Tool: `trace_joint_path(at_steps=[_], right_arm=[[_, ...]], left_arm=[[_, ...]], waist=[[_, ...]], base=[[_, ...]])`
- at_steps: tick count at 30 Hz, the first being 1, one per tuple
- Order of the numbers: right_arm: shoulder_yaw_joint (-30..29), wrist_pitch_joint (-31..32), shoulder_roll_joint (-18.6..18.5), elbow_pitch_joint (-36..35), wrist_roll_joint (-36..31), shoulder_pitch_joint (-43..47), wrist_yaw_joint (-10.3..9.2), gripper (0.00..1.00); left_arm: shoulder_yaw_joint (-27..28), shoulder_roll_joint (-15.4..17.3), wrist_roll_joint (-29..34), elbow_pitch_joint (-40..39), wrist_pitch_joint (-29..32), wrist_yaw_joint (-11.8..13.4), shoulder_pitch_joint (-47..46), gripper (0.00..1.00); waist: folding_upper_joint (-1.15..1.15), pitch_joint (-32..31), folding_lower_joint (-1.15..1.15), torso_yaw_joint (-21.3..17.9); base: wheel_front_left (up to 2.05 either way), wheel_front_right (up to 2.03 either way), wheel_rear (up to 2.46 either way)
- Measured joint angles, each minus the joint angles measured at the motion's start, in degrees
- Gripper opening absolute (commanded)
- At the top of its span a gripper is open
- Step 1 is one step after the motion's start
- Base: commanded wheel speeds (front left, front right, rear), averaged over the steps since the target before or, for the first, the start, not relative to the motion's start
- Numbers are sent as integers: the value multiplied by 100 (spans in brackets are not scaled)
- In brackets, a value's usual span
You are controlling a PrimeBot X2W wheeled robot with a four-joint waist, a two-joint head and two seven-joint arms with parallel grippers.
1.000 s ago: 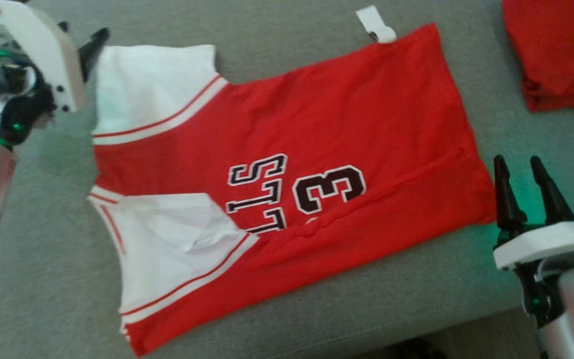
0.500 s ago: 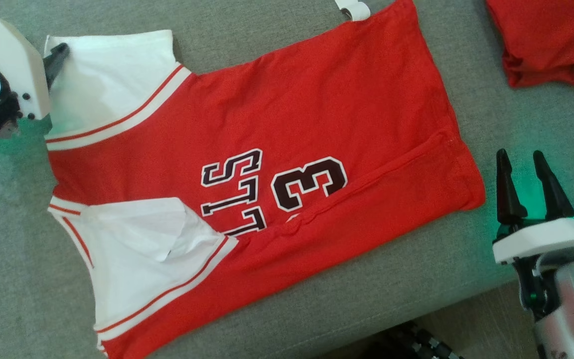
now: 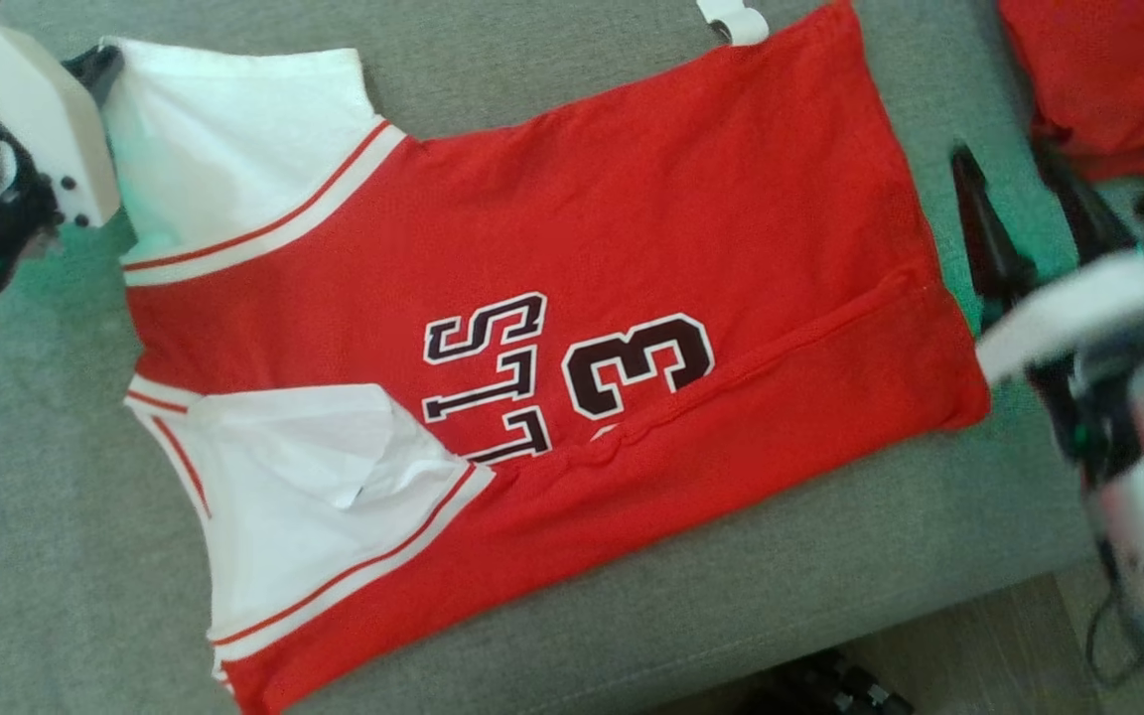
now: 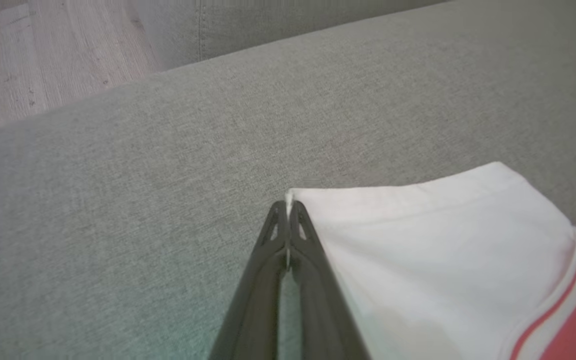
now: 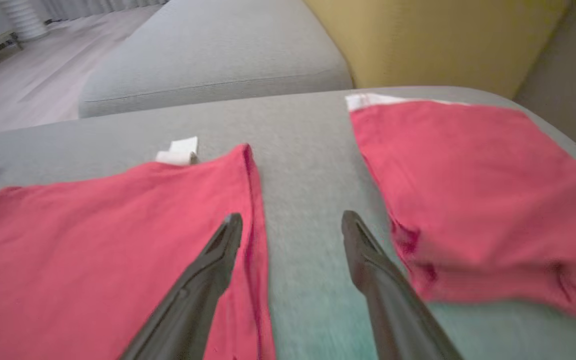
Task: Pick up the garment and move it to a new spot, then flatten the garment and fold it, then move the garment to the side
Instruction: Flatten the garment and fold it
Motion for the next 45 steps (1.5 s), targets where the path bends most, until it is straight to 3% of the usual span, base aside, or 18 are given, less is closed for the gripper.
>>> trace_joint_path(at_steps=[5,10,15,19,21,23,29,38,39,45], right_arm=[[798,1177,-299,412,543,-1115,0,100],[1338,1800,-339,1230,725,-1968,0,100],[1582,2025,-256,1982,988,-2501,0,100],[1746,2011,-229,2265,1120,-2736,0,100],[1842,1964,-185,2401,1279,-2869,0,95],[1982,1914,-158,2508,1374,-2991,0,97],[2330,1607,-137,2848,1561,-3227,0,70],[2718,1259,-129,3228,1905,-3524,0,4],[2750,1226,-130,3281,1934,-3555,0,0],[2953,1012,-147,3565,2126,-3660,0,0]], left_arm=[[-32,-148,11,25,-137,4,-34,0],[-66,-199,73,-14,-208,3,-114,0],[-103,-236,73,-73,-232,3,-126,0],[-130,-248,73,-108,-233,3,-166,0],[-151,-253,73,-132,-234,2,-193,0],[-175,-252,71,-146,-234,-1,-222,0],[-214,-244,56,-149,-235,-2,-223,0],[-298,-236,22,-131,-291,-45,-349,0],[-315,-236,22,-125,-292,-46,-374,0],[-412,-230,-27,-134,-784,-46,-432,0]], waist=[[0,-49,0,153],[0,-38,0,315],[0,-14,0,379],[0,33,0,416],[0,62,1,439],[0,90,0,455],[0,104,0,464],[0,169,0,497],[0,176,0,502],[0,223,0,509]], base=[[0,0,0],[0,0,0],[0,0,0],[0,0,0],[0,0,0],[0,0,0],[0,0,0],[0,0,0],[0,0,0],[0,0,0]])
